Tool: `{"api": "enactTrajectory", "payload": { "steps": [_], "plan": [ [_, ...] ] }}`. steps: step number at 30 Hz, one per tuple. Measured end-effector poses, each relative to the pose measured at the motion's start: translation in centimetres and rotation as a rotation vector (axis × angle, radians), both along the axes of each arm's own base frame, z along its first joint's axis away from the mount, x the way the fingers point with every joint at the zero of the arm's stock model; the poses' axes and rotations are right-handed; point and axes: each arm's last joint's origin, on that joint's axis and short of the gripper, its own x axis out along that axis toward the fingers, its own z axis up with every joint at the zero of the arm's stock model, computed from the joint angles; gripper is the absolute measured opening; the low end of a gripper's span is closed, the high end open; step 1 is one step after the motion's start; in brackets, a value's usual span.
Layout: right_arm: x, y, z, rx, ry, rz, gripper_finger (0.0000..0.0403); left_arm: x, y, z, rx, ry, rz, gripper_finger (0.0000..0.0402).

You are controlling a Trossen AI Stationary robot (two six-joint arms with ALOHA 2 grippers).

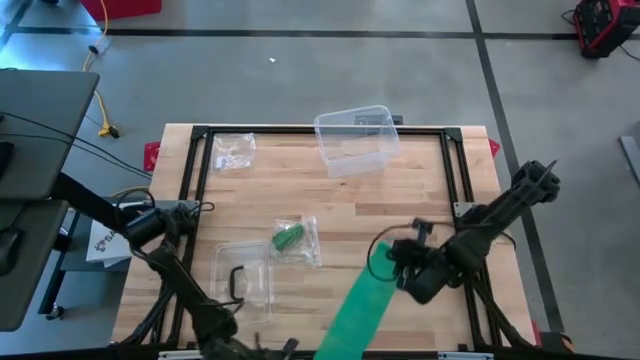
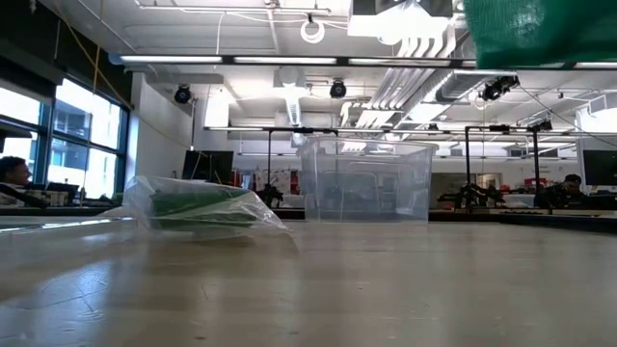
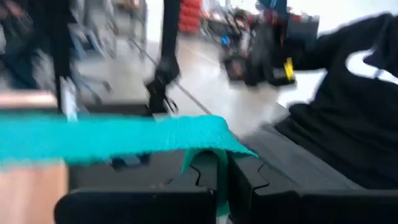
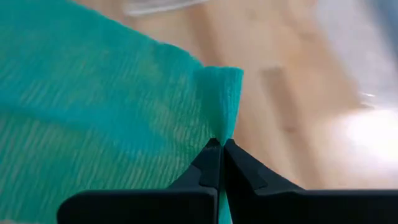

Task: Roll bandage
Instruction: Roll the blue bandage

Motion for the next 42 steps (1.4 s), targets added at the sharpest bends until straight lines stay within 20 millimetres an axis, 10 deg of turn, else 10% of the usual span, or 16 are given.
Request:
{"api": "enactTrajectory", "payload": {
  "steps": [8,15,20,29,42],
  "plan": [
    [1.7,2.2,-6.4,0.177,-0.276,0.177,0.0015,-1.4,-0.5,2.9,-0.008,-0.246,0.004,0.0005],
    [1.4,2.1,-8.8,0.253,-0.220,0.172,0.0148,-0.5,0.4,3.3,-0.014,-0.282,0.066,0.0005],
    [1.2,2.3,-6.8,0.237,-0.151,0.183,0.0212,0.8,1.7,3.8,-0.040,-0.314,0.156,0.0005],
    [-2.4,7.9,-2.1,0.147,-0.296,0.372,0.0215,4.1,5.1,4.2,-0.057,-0.336,0.307,0.0005],
    [-9.8,15.0,-1.0,0.375,-0.585,0.442,0.0215,8.7,9.2,5.4,-0.061,-0.392,0.277,0.0005]
  ]
}}
